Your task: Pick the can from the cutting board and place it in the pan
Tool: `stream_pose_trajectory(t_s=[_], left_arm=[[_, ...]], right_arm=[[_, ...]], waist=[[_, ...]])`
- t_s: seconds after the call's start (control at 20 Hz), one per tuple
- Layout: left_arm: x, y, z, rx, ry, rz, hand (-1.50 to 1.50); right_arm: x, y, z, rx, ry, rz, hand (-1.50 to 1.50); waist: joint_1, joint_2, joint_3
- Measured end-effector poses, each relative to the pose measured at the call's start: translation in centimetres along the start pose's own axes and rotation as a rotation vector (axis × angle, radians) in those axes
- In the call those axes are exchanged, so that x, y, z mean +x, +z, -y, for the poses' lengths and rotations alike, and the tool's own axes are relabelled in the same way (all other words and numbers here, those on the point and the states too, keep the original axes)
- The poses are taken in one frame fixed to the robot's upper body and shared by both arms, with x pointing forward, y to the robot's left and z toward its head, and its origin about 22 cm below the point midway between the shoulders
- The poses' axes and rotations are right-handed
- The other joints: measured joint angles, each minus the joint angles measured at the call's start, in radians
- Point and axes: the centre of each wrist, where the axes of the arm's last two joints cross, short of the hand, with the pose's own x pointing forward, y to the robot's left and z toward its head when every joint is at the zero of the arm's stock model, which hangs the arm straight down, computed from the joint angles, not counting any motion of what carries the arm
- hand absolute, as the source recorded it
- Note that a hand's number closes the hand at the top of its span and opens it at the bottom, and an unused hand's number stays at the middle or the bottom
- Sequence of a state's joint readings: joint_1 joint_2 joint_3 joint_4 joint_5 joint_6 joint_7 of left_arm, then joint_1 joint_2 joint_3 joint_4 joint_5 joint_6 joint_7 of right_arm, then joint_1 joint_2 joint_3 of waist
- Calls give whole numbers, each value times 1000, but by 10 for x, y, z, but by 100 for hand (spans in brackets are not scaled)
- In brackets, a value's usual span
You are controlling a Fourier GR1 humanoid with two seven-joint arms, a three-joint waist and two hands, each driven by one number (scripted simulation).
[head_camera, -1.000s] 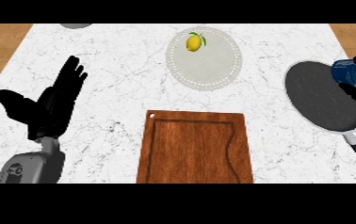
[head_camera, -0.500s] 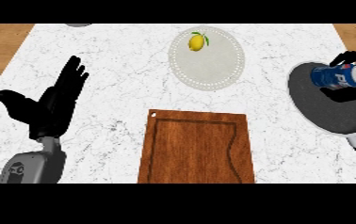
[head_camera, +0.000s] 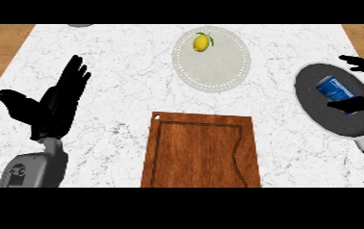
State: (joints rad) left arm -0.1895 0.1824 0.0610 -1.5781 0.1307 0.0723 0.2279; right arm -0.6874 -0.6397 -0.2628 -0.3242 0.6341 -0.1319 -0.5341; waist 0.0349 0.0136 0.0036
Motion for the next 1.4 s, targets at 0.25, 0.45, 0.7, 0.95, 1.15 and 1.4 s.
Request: stream_pose_trajectory(t_s=[0.25, 0.45, 0.7, 0.95, 1.15, 1.4], left_arm=[[-1, 2, -1, 7, -3, 0, 0], [-3, 2, -1, 18, 3, 0, 0], [3, 2, -4, 20, -4, -3, 0], [3, 4, -1, 22, 3, -7, 0], [1, 6, -8, 27, 5, -8, 0], [-3, 7, -7, 30, 4, -9, 0]], right_arm=[[-10, 3, 20, -88, -212, 33, -150], [-33, 19, 50, -126, -405, 17, -150], [-70, 57, 84, -147, -583, 41, -150], [-97, 95, 110, -141, -661, 6, -150], [-109, 117, 129, -150, -656, -16, -150], [-120, 137, 132, -164, -627, -30, -150]], waist=[[-6, -2, 0], [-17, -3, 0], [-22, -4, 1], [-24, -3, 3], [-26, -4, 3], [-29, -5, 3]])
